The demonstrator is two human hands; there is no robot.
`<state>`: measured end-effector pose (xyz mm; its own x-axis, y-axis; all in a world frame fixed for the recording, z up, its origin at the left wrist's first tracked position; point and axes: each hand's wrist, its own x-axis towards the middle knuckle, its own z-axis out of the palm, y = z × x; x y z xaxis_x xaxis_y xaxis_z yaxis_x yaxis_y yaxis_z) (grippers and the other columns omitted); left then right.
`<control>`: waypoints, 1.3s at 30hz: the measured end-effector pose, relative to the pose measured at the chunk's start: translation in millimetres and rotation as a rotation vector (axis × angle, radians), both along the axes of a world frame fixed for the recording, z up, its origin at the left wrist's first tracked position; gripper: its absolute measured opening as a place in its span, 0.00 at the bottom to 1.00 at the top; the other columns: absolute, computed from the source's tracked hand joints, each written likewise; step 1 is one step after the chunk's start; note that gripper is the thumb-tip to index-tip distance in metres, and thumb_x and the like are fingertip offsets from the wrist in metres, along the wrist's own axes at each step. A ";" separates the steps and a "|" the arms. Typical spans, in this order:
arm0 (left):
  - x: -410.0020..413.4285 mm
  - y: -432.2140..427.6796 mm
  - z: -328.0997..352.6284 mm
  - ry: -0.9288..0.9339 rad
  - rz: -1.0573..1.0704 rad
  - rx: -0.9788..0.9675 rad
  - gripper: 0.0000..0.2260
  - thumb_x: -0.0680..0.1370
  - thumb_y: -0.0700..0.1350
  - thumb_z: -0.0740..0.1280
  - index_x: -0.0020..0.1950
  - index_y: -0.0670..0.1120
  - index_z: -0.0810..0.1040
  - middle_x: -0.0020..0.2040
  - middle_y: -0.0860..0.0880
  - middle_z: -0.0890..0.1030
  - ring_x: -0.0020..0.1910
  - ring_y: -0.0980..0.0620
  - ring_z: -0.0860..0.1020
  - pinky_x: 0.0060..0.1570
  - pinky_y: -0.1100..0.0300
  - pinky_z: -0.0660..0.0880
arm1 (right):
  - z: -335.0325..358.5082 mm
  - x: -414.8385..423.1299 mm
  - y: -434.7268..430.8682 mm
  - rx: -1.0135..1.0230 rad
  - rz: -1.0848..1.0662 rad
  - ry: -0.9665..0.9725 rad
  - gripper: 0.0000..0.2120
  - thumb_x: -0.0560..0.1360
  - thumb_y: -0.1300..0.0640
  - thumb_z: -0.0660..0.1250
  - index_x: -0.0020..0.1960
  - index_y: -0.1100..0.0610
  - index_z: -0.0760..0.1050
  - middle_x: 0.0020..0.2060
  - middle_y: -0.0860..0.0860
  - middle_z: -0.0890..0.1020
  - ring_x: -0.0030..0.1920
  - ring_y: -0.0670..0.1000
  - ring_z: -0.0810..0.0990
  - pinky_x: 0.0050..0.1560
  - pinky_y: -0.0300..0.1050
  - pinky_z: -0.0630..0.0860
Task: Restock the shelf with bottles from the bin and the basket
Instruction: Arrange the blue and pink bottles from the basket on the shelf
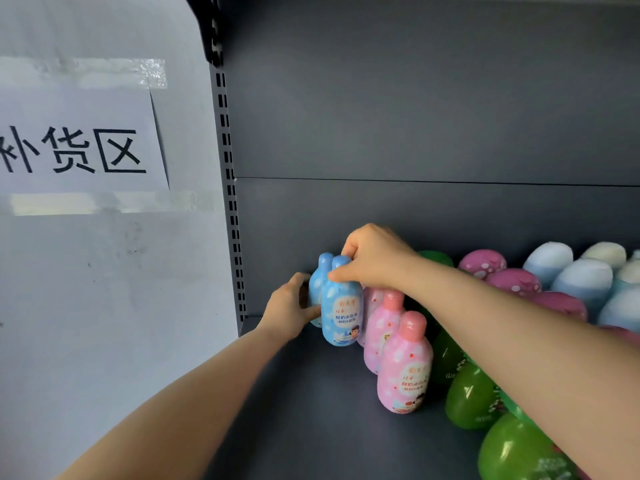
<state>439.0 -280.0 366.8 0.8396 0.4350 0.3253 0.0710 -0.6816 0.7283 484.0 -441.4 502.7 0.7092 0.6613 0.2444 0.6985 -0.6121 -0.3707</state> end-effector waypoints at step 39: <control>-34.6 -35.1 4.6 0.097 -0.086 -0.072 0.21 0.71 0.51 0.74 0.61 0.49 0.73 0.55 0.51 0.80 0.51 0.55 0.79 0.53 0.59 0.77 | -26.9 -5.9 6.0 -0.079 -0.022 -0.112 0.14 0.68 0.47 0.71 0.35 0.54 0.69 0.35 0.50 0.73 0.39 0.55 0.72 0.30 0.41 0.61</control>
<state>404.5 -315.1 371.4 0.9009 0.3792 0.2112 0.0868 -0.6341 0.7683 478.1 -435.5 475.8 0.6950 0.6660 0.2708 0.7188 -0.6520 -0.2412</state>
